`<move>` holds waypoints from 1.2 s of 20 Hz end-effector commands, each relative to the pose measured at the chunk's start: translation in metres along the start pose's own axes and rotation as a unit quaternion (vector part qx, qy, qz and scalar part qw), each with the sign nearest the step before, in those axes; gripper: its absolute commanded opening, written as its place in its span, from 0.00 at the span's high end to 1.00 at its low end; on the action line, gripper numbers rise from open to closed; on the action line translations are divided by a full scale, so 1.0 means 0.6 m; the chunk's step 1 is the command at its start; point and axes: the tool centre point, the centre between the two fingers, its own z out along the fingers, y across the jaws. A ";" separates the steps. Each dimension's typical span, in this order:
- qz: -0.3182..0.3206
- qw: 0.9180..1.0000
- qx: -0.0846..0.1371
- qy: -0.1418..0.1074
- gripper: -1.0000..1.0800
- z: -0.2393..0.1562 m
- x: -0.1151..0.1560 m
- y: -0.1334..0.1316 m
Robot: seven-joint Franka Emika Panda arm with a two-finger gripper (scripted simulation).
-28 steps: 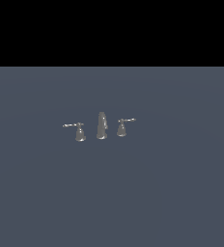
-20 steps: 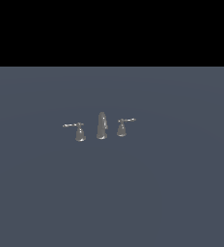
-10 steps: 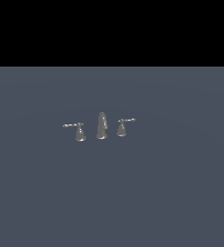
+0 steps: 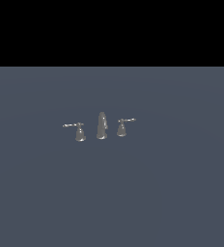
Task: Turn on the faucet by rotating a designated handle.
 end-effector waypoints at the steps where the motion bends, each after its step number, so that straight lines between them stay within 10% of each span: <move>1: 0.025 1.000 0.000 -0.001 1.00 0.026 0.007 -0.021; 24: 0.234 0.972 0.002 -0.009 1.00 0.243 0.116 -0.182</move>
